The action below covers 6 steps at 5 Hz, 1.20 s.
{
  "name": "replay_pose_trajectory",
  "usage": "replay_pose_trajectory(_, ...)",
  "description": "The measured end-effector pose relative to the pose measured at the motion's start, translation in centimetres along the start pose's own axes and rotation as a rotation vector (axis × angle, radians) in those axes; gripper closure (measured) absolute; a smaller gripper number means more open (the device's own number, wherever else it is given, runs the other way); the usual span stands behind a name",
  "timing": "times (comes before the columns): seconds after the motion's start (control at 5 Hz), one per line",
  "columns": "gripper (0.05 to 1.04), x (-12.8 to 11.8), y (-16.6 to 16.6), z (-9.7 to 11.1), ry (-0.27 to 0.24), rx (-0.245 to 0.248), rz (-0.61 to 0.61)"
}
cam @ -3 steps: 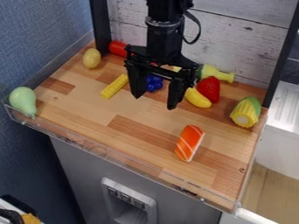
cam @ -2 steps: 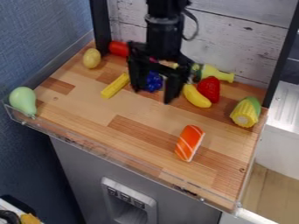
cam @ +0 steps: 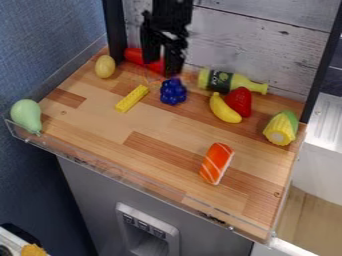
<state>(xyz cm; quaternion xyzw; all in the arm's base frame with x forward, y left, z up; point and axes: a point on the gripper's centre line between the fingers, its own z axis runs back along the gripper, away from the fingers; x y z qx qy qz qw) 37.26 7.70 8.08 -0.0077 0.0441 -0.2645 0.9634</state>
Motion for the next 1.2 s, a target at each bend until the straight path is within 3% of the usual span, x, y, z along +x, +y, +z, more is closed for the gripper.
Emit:
replay_pose_trajectory(0.2,0.089,-0.2,3.5,0.0,-0.001,0.007,-0.155)
replay_pose_trajectory(0.4,0.085,-1.4,6.6,0.2,0.000,0.008,-0.177)
replay_pose_trajectory(0.8,0.084,-3.4,8.3,-0.3,0.006,-0.012,-0.006)
replay_pose_trajectory(1.2,0.084,-5.2,8.9,-2.9,0.011,-0.018,0.233)
